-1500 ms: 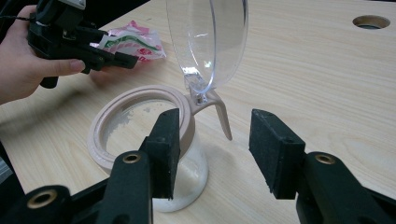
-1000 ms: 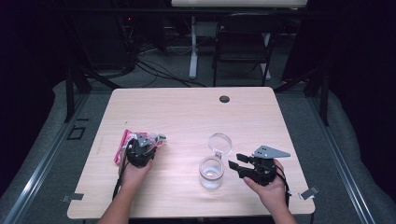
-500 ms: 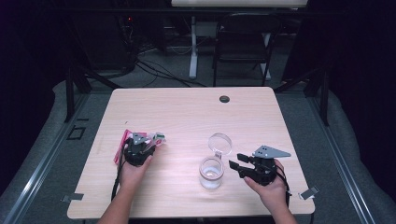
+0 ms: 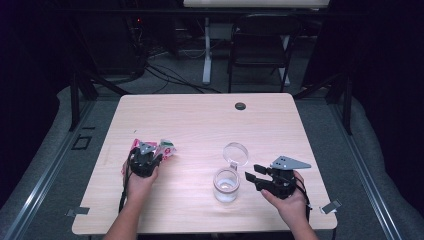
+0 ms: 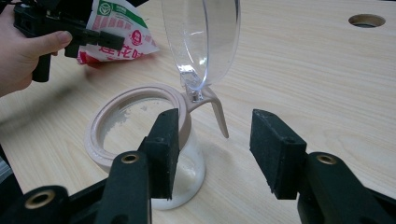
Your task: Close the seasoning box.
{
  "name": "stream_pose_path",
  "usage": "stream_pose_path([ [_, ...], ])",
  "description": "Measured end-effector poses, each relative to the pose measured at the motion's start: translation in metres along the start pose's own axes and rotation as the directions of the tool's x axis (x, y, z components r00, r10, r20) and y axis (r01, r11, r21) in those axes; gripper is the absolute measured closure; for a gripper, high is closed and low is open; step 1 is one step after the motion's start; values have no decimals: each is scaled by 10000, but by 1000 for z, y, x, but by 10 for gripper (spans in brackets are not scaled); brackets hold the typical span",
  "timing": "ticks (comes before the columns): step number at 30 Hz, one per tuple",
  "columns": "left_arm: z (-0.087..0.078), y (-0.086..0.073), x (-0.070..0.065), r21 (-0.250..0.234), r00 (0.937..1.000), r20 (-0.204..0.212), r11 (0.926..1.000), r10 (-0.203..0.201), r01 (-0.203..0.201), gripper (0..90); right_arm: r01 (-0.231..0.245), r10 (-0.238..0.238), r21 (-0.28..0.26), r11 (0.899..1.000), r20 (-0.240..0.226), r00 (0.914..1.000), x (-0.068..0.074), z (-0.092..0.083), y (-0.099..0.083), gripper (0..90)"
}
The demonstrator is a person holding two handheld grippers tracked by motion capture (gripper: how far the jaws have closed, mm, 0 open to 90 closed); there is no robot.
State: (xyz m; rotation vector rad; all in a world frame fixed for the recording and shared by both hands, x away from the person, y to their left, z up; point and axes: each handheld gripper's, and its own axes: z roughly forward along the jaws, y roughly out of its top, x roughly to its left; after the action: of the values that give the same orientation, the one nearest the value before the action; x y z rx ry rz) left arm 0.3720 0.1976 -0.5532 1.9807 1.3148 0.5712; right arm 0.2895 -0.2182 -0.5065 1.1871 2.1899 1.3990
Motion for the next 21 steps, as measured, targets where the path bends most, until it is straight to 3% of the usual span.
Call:
stream_pose_path([
  [8, -4, 2, 4, -94, 9999, 26, 9999, -103, 103, 900, 10, -10, 29, 10000, 9, 10000, 0, -2, 1, 521],
  [21, -23, 9, 10, -370, 9995, -219, 9990, 227, -235, 900, 30, -30, -37, 10000, 29, 10000, -2, -4, 1, 519],
])
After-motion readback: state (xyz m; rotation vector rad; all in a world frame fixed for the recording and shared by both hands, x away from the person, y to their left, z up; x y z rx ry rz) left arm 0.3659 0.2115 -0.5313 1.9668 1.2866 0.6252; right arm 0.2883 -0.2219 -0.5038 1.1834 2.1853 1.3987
